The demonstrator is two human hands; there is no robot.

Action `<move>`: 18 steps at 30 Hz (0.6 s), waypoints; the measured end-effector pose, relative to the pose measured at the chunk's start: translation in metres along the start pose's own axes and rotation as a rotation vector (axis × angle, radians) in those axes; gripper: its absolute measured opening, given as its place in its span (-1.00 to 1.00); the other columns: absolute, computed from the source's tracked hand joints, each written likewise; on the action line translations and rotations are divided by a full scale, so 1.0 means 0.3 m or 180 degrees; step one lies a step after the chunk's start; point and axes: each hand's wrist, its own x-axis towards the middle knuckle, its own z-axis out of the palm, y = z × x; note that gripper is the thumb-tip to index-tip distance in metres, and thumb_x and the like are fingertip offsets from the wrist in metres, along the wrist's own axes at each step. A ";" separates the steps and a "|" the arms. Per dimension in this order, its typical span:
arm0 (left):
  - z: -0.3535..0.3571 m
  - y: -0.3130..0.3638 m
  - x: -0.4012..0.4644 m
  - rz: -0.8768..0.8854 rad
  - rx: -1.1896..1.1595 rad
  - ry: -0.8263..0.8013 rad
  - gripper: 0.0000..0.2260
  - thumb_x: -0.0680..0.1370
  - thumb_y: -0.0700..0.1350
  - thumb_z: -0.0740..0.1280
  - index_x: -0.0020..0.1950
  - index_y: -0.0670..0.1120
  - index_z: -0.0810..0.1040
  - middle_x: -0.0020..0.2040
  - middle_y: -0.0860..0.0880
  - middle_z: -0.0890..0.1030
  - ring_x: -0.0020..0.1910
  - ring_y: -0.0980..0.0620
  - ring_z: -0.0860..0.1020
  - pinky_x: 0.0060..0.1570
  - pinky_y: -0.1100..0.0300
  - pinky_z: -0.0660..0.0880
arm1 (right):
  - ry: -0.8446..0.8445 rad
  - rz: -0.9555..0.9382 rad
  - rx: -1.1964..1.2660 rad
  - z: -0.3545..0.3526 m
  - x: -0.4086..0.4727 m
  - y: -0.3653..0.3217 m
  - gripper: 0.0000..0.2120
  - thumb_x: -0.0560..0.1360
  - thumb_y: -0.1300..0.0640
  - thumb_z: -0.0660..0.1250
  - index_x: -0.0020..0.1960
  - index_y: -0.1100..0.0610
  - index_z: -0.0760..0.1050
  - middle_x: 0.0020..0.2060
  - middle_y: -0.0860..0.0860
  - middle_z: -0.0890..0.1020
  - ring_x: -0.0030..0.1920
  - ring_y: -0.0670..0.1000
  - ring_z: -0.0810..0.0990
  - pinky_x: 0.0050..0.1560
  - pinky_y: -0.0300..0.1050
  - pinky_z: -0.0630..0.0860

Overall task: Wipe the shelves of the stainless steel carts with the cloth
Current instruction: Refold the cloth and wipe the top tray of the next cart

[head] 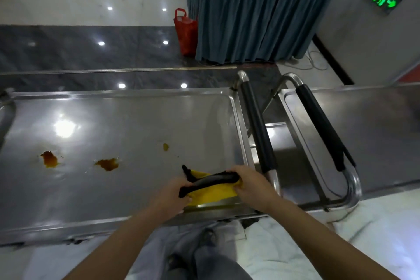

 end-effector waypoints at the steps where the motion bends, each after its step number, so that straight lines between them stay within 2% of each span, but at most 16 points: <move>1: 0.007 -0.007 0.004 0.0009 0.0138 -0.0002 -0.61 0.47 -0.24 0.40 0.30 -0.10 0.50 0.10 -0.04 0.53 0.14 -0.04 0.52 0.03 0.15 0.43 | 0.0014 -0.0041 0.0086 0.002 0.001 0.004 -0.59 0.48 0.22 0.33 0.28 -0.06 0.45 0.18 -0.08 0.52 0.19 -0.03 0.51 0.22 -0.24 0.38; 2: 0.003 0.000 0.006 0.0071 0.0171 0.0040 -0.47 0.44 -0.18 0.41 0.40 -0.08 0.41 0.22 -0.03 0.49 0.23 -0.02 0.47 0.12 0.17 0.40 | 0.0034 -0.0097 0.0162 -0.002 0.005 0.004 -0.60 0.47 0.21 0.34 0.27 -0.07 0.46 0.17 -0.11 0.51 0.19 -0.05 0.50 0.23 -0.23 0.39; 4: -0.029 0.054 0.005 0.0255 0.0127 0.0143 -0.24 0.35 0.03 0.41 0.52 -0.01 0.22 0.34 0.04 0.39 0.29 0.05 0.38 0.21 0.20 0.33 | 0.0062 -0.0248 0.0233 -0.020 0.018 -0.010 -0.62 0.48 0.19 0.35 0.25 -0.10 0.46 0.12 -0.19 0.50 0.15 -0.11 0.50 0.22 -0.18 0.43; 6: -0.070 0.153 0.009 0.0573 0.0102 0.0128 -0.12 0.33 0.15 0.44 0.55 0.08 0.08 0.39 0.07 0.34 0.32 0.08 0.35 0.27 0.16 0.35 | 0.0070 -0.0383 0.0370 -0.046 0.036 -0.042 -0.62 0.50 0.17 0.35 0.24 -0.17 0.45 0.04 -0.28 0.47 0.07 -0.19 0.50 0.13 -0.22 0.46; 7: -0.089 0.214 0.011 0.0738 -0.0001 0.0094 -0.11 0.35 0.12 0.49 0.55 0.11 0.07 0.40 0.09 0.33 0.34 0.12 0.33 0.28 0.18 0.35 | 0.0067 -0.0455 0.0466 -0.062 0.046 -0.065 -0.61 0.50 0.16 0.34 0.22 -0.23 0.43 -0.01 -0.33 0.47 0.01 -0.26 0.49 0.07 -0.30 0.45; 8: -0.105 0.274 0.015 0.0872 -0.0153 0.0100 -0.14 0.37 0.05 0.53 0.54 0.11 0.11 0.39 0.14 0.33 0.34 0.18 0.33 0.27 0.24 0.35 | 0.0082 -0.0554 0.0529 -0.079 0.056 -0.091 -0.58 0.50 0.17 0.32 0.22 -0.27 0.40 -0.06 -0.37 0.47 -0.03 -0.32 0.48 -0.01 -0.40 0.42; 10: -0.148 0.385 0.014 0.0993 -0.0302 0.0271 -0.32 0.39 -0.08 0.55 0.43 0.07 0.34 0.27 0.18 0.45 0.23 0.23 0.42 0.23 0.29 0.38 | 0.0186 -0.0791 0.0677 -0.113 0.074 -0.134 -0.53 0.48 0.21 0.31 0.20 -0.30 0.37 -0.11 -0.43 0.49 -0.04 -0.40 0.46 -0.06 -0.48 0.40; 12: -0.204 0.462 0.004 0.0987 -0.0164 0.0458 -0.57 0.40 -0.12 0.54 0.23 0.02 0.54 0.11 0.11 0.59 0.09 0.16 0.54 0.13 0.22 0.47 | 0.0344 -0.0879 0.0952 -0.145 0.092 -0.152 -0.56 0.45 0.19 0.33 0.16 -0.28 0.39 -0.10 -0.41 0.51 -0.04 -0.36 0.50 -0.02 -0.40 0.45; 15: -0.282 0.520 -0.018 0.1078 0.0105 0.0534 -0.76 0.41 -0.11 0.52 0.06 -0.01 0.63 -0.04 0.05 0.66 -0.03 0.11 0.59 0.02 0.18 0.51 | 0.0434 -0.0838 0.1099 -0.197 0.118 -0.132 -0.56 0.39 0.02 0.44 0.19 -0.23 0.37 -0.05 -0.22 0.51 -0.07 -0.17 0.53 -0.08 -0.17 0.54; 18: -0.321 0.528 -0.026 0.1086 0.0243 0.0767 -0.82 0.43 -0.15 0.51 0.00 -0.01 0.64 -0.14 0.06 0.64 -0.13 0.14 0.58 -0.09 0.20 0.51 | -0.0112 -0.0529 0.0769 -0.229 0.128 -0.079 -0.44 0.37 0.01 0.50 0.32 -0.10 0.39 0.06 -0.11 0.52 0.01 -0.07 0.54 -0.03 -0.17 0.53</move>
